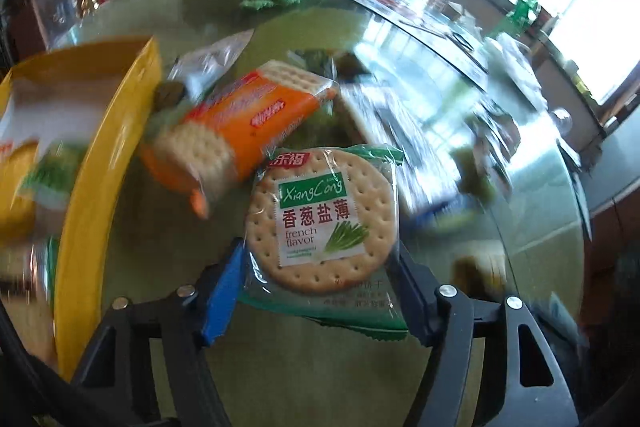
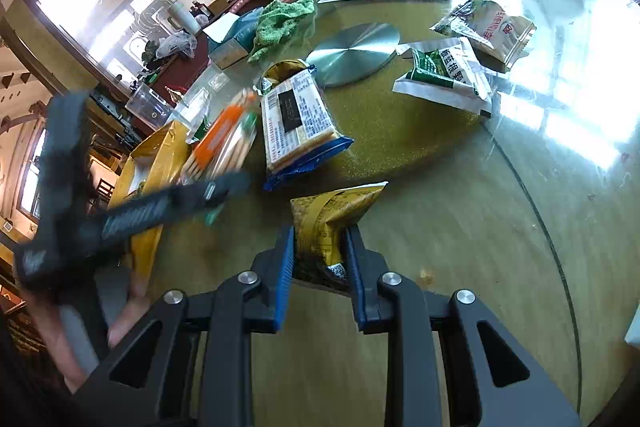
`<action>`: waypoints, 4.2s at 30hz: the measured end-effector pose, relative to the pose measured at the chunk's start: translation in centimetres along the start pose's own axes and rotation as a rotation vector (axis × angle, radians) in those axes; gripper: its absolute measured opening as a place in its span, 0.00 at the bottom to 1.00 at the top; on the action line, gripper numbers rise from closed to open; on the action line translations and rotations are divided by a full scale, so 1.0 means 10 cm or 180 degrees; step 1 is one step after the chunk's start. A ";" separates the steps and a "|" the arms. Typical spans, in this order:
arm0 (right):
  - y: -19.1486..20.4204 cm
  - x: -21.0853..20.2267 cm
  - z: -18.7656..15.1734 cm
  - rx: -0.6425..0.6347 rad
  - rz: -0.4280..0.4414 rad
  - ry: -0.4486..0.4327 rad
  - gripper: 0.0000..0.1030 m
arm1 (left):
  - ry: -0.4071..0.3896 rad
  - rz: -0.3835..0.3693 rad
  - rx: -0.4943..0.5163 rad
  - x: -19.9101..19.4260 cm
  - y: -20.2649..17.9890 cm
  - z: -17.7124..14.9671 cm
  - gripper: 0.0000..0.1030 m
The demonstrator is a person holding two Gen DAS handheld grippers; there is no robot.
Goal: Organize snacks
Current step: 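Lift the chip bag with the right tool while the left grasps the round cracker pack, then carry both packs over the tray and open both tools to release them, then grasp the white wafer pack with the right tool while the left grasps the orange cracker pack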
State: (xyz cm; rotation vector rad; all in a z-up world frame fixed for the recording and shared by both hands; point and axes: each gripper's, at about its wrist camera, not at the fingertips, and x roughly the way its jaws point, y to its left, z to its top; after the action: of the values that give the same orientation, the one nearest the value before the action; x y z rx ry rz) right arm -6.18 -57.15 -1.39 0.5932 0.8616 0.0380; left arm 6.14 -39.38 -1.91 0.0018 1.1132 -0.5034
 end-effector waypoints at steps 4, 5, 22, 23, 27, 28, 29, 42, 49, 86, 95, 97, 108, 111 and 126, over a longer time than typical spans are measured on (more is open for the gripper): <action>0.00 -0.02 0.00 -0.0017 0.0020 -0.0044 0.26 | 0.0068 -0.0084 0.0128 -0.24 0.04 -0.40 0.67; 0.01 -0.02 0.00 -0.0029 0.0019 -0.0052 0.26 | 0.0100 -0.0109 0.0190 -0.31 0.05 -0.50 0.67; 0.26 -0.11 -0.07 -0.0385 0.0201 -0.0166 0.26 | -0.0402 -0.0488 0.0156 -0.97 0.23 -0.84 0.67; 0.31 -0.15 -0.09 -0.0447 0.0251 -0.0215 0.26 | -0.0428 -0.0543 0.0113 -1.05 0.27 -0.85 0.66; 0.44 -0.21 -0.13 -0.0567 0.0527 -0.0231 0.26 | -0.0662 -0.0601 -0.0014 -1.43 0.51 -0.88 0.66; 0.48 -0.22 -0.13 -0.0552 0.0584 -0.0190 0.26 | -0.0721 -0.0589 -0.0057 -1.50 0.58 -0.89 0.66; 0.55 -0.23 -0.14 -0.0583 0.0625 -0.0170 0.26 | -0.0793 -0.0559 -0.0128 -1.59 0.68 -0.90 0.67; 1.93 -0.17 -0.44 -0.1347 0.0918 0.0068 0.26 | -0.1148 -0.0303 -0.0700 -1.94 1.78 -1.02 0.67; 2.31 0.21 -0.49 -0.1527 0.0756 0.0252 0.26 | -0.1107 -0.0172 -0.0926 -1.85 2.16 -1.06 0.67; 2.57 0.86 -0.16 -0.1428 0.0363 0.0297 0.57 | -0.0715 0.0232 -0.0795 -1.48 2.49 -0.87 0.77; 2.09 0.26 -0.19 -0.1219 0.0641 -0.0035 0.77 | -0.0990 0.0473 -0.0740 -1.66 2.09 -1.04 0.78; 1.88 0.15 -0.19 -0.1093 0.0671 -0.0079 0.78 | -0.1078 0.0387 -0.0688 -1.69 1.91 -1.06 0.78; 0.86 -0.39 -0.17 -0.0700 0.0464 -0.0282 0.83 | -0.1045 -0.0171 -0.0184 -1.53 0.87 -0.92 0.78; 0.65 -0.45 -0.11 -0.0616 0.0400 -0.0289 0.83 | -0.0972 -0.0248 -0.0153 -1.46 0.78 -0.91 0.78; 0.61 -0.09 0.13 -0.0835 -0.0199 -0.0039 0.83 | -0.1086 0.0540 0.0273 -1.34 0.57 -0.92 0.78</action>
State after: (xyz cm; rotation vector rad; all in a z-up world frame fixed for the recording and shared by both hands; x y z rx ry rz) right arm -4.58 -52.89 2.94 0.3204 0.8465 0.0892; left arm -4.07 -26.81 4.01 0.0818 0.7497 -0.3818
